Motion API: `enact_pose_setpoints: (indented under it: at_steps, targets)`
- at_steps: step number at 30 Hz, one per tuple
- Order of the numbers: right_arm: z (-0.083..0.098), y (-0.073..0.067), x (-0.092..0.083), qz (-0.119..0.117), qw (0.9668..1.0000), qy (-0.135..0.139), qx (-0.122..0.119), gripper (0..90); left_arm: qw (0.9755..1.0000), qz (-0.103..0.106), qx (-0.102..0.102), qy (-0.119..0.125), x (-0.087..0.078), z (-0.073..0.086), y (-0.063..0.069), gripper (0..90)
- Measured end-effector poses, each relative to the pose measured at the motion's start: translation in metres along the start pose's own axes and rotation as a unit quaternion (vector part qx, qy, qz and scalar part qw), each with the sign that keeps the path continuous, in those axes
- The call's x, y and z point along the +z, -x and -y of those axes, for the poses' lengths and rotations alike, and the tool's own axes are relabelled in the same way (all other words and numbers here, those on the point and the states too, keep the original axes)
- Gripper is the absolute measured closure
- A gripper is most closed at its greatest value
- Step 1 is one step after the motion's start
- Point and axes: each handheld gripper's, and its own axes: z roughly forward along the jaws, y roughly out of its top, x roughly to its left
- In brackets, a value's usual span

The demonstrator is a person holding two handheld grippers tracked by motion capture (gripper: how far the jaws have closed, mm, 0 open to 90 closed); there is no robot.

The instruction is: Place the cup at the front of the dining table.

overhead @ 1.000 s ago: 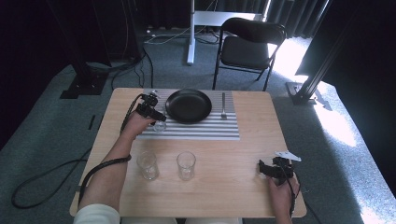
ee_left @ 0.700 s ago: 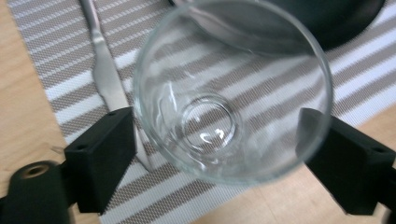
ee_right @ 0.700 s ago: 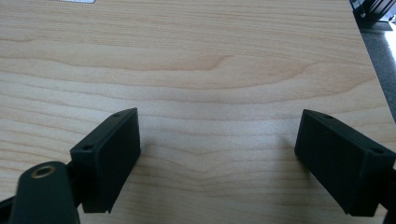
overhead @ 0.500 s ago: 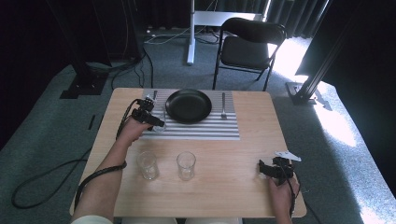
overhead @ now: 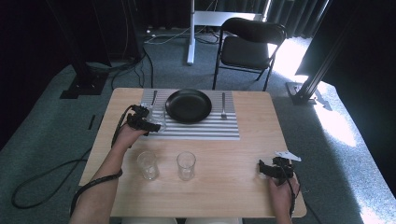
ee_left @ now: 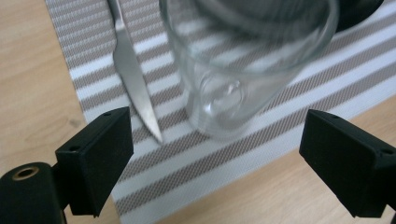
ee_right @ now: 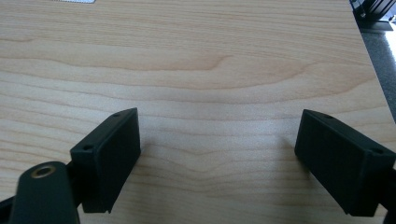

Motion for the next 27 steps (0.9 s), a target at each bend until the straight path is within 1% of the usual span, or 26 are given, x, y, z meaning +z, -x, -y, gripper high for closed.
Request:
enact_pose_setpoints:
  at_steps: [2, 3, 6, 9, 11, 15, 17, 19, 20, 24, 25, 27]
  targets:
    - [0.0, 0.0, 0.0, 0.0, 1.0, 0.0, 0.0, 13.7, 1.0, -0.002, 0.001, -0.008, 0.0, 0.004, -0.001, 10.4]
    - [0.0, 0.0, 0.0, 0.0, 1.0, 0.0, 0.0, 13.7, 0.9999, 0.0, -0.001, -0.01, 0.0, 0.006, -0.002, 10.4]
    - [0.0, 0.0, 0.0, 0.0, 1.0, 0.0, 0.0, 13.7, 0.9999, -0.003, -0.009, -0.01, -0.002, 0.011, -0.005, 10.4]
    - [0.0, 0.0, 0.0, 0.0, 1.0, 0.0, 0.0, 13.7, 0.9999, -0.006, -0.006, -0.014, -0.003, 0.018, -0.005, 10.4]
    - [0.0, 0.0, 0.0, 0.0, 1.0, 0.0, 0.0, 13.7, 0.9997, 0.001, -0.012, -0.02, -0.003, 0.023, -0.005, 10.4]
    - [0.0, 0.0, 0.0, 0.0, 1.0, 0.0, 0.0, 13.7, 0.9995, 0.009, -0.022, -0.018, -0.004, 0.031, -0.009, 10.4]
    - [0.0, 0.0, 0.0, 0.0, 1.0, 0.0, 0.0, 13.7, 0.9995, 0.005, -0.024, -0.021, -0.005, 0.036, -0.01, 10.4]
    - [0.0, 0.0, 0.0, 0.0, 1.0, 0.0, 0.0, 13.7, 0.9992, 0.012, -0.031, -0.023, -0.005, 0.04, -0.013, 10.4]
    - [0.0, 0.0, 0.0, 0.0, 1.0, 0.0, 0.0, 13.7, 0.9992, 0.009, -0.032, -0.022, -0.005, 0.044, -0.013, 10.4]
    - [0.0, 0.0, 0.0, 0.0, 1.0, 0.0, 0.0, 13.7, 0.9989, 0.013, -0.034, -0.03, -0.006, 0.053, -0.015, 10.4]
    - [0.0, 0.0, 0.0, 0.0, 1.0, 0.0, 0.0, 13.7, 0.9989, 0.01, -0.031, -0.032, -0.006, 0.056, -0.015, 10.4]
    - [0.0, 0.0, 0.0, 0.0, 1.0, 0.0, 0.0, 13.8, 0.9988, 0.015, -0.035, -0.03, -0.007, 0.061, -0.016, 10.4]
